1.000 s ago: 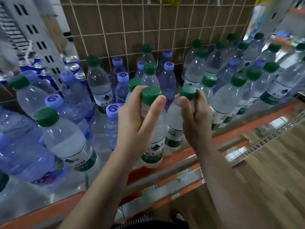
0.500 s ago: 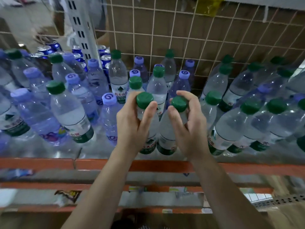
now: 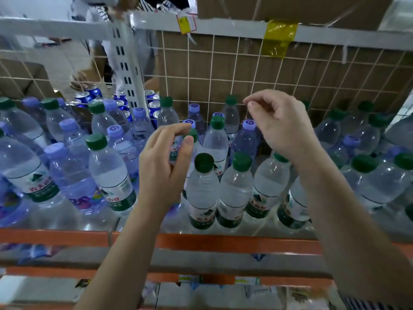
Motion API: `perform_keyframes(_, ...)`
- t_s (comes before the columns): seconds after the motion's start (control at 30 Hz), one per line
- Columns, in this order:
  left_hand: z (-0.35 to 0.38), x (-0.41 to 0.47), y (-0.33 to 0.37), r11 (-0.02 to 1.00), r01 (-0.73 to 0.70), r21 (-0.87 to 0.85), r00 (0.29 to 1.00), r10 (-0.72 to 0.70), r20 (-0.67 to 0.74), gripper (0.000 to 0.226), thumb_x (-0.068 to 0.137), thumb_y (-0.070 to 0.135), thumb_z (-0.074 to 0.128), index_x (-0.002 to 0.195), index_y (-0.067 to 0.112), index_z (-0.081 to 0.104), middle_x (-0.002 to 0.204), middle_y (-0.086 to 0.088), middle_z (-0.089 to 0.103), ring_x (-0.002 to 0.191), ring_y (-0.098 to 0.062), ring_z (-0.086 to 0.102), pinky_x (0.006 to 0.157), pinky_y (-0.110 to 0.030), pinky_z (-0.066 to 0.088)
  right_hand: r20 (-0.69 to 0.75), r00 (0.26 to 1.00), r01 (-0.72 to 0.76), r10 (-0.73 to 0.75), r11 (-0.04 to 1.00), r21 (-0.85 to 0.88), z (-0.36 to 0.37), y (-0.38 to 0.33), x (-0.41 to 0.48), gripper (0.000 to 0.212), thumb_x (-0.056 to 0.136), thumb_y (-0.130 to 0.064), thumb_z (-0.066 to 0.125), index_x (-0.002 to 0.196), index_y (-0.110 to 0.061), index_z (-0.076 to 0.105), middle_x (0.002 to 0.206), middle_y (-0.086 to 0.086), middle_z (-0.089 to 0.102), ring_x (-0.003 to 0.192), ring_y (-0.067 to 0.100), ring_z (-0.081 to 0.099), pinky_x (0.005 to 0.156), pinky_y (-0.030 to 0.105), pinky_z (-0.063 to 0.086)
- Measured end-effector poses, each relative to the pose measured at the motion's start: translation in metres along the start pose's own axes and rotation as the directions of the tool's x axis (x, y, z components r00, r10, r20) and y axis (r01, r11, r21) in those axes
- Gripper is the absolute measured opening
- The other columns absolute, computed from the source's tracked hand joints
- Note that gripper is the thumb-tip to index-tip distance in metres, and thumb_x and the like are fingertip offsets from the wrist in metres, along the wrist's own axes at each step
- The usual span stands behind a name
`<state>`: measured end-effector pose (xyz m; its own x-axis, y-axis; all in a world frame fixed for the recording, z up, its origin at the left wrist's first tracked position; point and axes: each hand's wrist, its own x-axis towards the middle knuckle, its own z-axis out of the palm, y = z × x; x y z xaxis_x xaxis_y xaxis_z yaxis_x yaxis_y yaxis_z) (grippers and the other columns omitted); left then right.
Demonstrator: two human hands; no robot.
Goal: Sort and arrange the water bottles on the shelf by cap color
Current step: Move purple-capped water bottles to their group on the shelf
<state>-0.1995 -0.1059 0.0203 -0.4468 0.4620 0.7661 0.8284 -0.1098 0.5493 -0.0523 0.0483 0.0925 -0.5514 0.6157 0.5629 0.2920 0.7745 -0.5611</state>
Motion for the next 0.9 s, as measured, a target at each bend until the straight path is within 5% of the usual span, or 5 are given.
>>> perform_keyframes(0.13, -0.006, 0.006, -0.021, 0.999, 0.043, 0.003, 0.999, -0.043, -0.019, 0.029, 0.099, 0.029, 0.046, 0.113, 0.011, 0.064, 0.108, 0.011, 0.061, 0.105, -0.003, 0.054, 0.093, -0.026, 0.046, 0.277, 0.937, -0.100, 0.212, 0.924, -0.370, 0.003, 0.022, 0.049, 0.029, 0.095, -0.035, 0.057, 0.112, -0.013, 0.066, 0.105, 0.001, 0.067, 0.087, 0.008, 0.060, 0.071, 0.017, 0.045)
perform_keyframes(0.27, -0.006, 0.003, -0.037, 0.993, 0.114, -0.003, 0.993, -0.114, 0.010, 0.034, 0.097, 0.036, 0.046, 0.115, 0.012, 0.062, 0.109, 0.008, 0.061, 0.106, -0.008, 0.056, 0.092, -0.031, 0.048, 0.460, 0.749, -0.097, 0.476, 0.767, -0.635, 0.023, 0.042, 0.074, 0.058, 0.092, -0.047, 0.060, 0.127, -0.002, 0.056, 0.121, 0.013, 0.063, 0.107, 0.029, 0.060, 0.085, 0.034, 0.046)
perform_keyframes(0.37, -0.006, 0.000, -0.043, 0.982, 0.185, -0.034, 0.982, -0.184, 0.035, 0.038, 0.096, 0.037, 0.049, 0.120, 0.010, 0.059, 0.113, 0.001, 0.062, 0.106, -0.011, 0.058, 0.094, -0.031, 0.048, 0.507, 0.687, -0.147, 0.520, 0.783, -0.604, 0.031, 0.056, 0.080, 0.046, 0.090, -0.046, 0.065, 0.110, -0.004, 0.062, 0.096, 0.006, 0.067, 0.082, 0.022, 0.061, 0.067, 0.031, 0.045)
perform_keyframes(0.67, 0.002, -0.022, -0.063, 0.912, 0.410, -0.007, 0.911, -0.409, 0.048, 0.038, 0.087, 0.045, 0.067, 0.108, 0.014, 0.061, 0.100, -0.001, 0.065, 0.094, -0.019, 0.061, 0.081, -0.032, 0.048, 0.463, 0.724, -0.233, 0.511, 0.813, -0.533, 0.024, 0.067, 0.077, 0.032, 0.093, -0.040, 0.062, 0.081, -0.010, 0.062, 0.080, 0.007, 0.062, 0.071, 0.022, 0.059, 0.058, 0.029, 0.045)
perform_keyframes(0.9, 0.005, -0.022, -0.070, 0.914, 0.404, 0.029, 0.914, -0.404, 0.014, 0.026, 0.088, 0.047, 0.062, 0.080, 0.024, 0.056, 0.070, 0.017, 0.056, 0.065, -0.003, 0.051, 0.058, -0.018, 0.036, 0.278, 0.902, -0.245, 0.330, 0.922, -0.300, -0.008, 0.050, 0.082, 0.036, 0.093, -0.044, 0.059, 0.072, -0.016, 0.058, 0.063, 0.000, 0.052, 0.056, 0.014, 0.047, 0.051, 0.028, 0.033)
